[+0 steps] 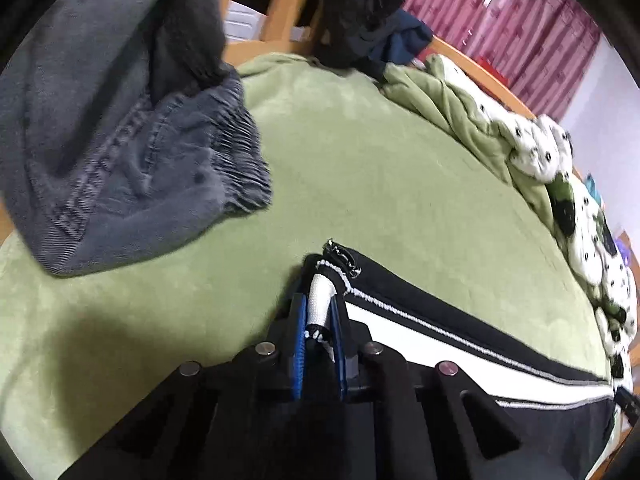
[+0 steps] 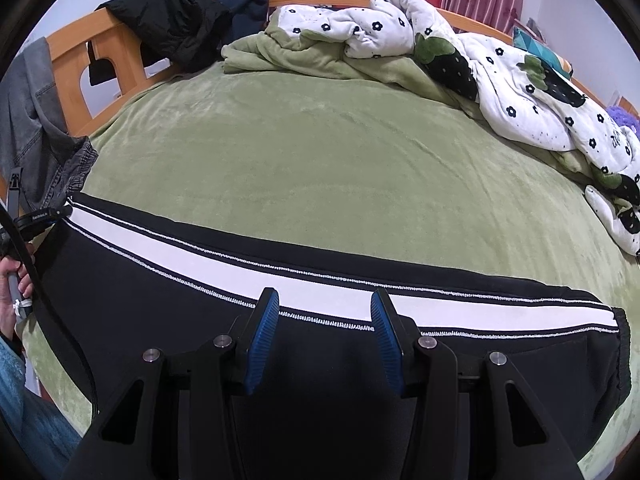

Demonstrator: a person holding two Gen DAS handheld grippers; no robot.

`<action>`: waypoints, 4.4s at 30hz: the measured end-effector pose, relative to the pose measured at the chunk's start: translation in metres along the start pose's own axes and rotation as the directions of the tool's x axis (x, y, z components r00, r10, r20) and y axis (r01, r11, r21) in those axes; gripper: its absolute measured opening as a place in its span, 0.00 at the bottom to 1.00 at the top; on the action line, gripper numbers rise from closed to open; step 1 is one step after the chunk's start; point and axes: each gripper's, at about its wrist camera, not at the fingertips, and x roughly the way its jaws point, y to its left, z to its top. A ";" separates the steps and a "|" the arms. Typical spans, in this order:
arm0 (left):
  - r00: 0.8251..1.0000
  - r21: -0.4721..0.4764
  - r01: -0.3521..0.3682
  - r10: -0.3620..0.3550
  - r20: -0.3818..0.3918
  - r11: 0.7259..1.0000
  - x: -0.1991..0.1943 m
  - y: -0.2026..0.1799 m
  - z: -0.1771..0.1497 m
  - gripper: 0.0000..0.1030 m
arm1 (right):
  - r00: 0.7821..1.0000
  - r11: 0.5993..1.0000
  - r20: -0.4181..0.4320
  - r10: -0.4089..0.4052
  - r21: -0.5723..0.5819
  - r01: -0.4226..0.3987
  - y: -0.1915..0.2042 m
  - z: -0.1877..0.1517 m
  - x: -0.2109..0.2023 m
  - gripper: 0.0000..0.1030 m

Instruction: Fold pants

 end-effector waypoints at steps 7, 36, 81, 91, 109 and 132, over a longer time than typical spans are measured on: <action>0.996 0.044 -0.084 0.084 -0.007 0.996 0.006 -0.006 -0.002 0.22 | 1.000 1.000 -0.021 -0.003 -0.018 0.002 0.005 -0.001 0.005 0.46; 0.980 -0.338 0.186 -0.201 -0.009 0.923 -0.086 0.037 -0.149 0.47 | 0.992 0.997 0.102 0.072 -0.034 -0.068 0.013 -0.006 -0.040 0.46; 0.962 0.567 0.267 -0.183 -0.201 0.779 -0.128 -0.354 -0.281 0.51 | 0.988 0.934 0.149 -0.036 0.357 -0.020 -0.168 -0.146 -0.070 0.50; 0.990 0.437 0.144 -0.133 -0.055 0.888 -0.162 -0.219 -0.210 0.68 | 0.967 0.916 0.055 0.249 0.312 -0.253 -0.073 -0.117 -0.008 0.50; 0.960 0.316 0.238 -0.174 -0.217 0.919 -0.104 -0.161 -0.222 0.68 | 0.955 0.920 -0.012 0.298 0.272 -0.283 -0.044 -0.142 -0.003 0.12; 0.994 0.440 0.111 -0.095 -0.058 0.891 -0.101 -0.176 -0.240 0.75 | 0.933 0.856 0.035 0.359 0.386 -0.344 -0.063 -0.088 0.063 0.14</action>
